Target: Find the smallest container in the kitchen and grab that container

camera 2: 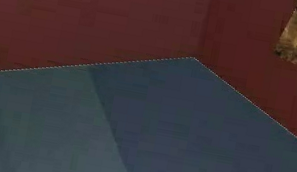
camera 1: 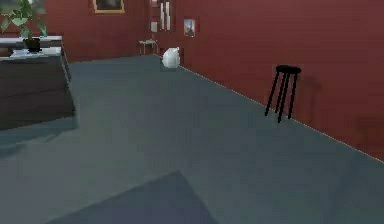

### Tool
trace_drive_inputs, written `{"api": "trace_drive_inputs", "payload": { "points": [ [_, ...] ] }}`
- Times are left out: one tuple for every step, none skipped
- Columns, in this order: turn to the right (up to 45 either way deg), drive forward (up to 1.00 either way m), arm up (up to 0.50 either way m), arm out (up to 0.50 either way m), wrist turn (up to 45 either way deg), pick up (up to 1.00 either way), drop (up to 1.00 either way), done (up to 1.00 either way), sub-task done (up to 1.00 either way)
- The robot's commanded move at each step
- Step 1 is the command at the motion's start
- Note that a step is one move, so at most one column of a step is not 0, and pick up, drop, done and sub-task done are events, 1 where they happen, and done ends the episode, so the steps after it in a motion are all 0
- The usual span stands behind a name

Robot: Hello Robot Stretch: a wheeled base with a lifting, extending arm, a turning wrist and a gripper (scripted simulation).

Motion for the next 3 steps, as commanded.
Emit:
{"api": "trace_drive_inputs", "payload": {
  "points": [
    [-45.0, 0.0, 0.0, 0.0, 0.0, 0.0, 0.0, 0.0, 0.0],
    [-27.0, 0.0, 0.0, 0.0, 0.0, 0.0, 0.0, 0.0, 0.0],
    [0.0, 1.0, 0.0, 0.0, 0.0, 0.0, 0.0, 0.0, 0.0]
  ]
}}
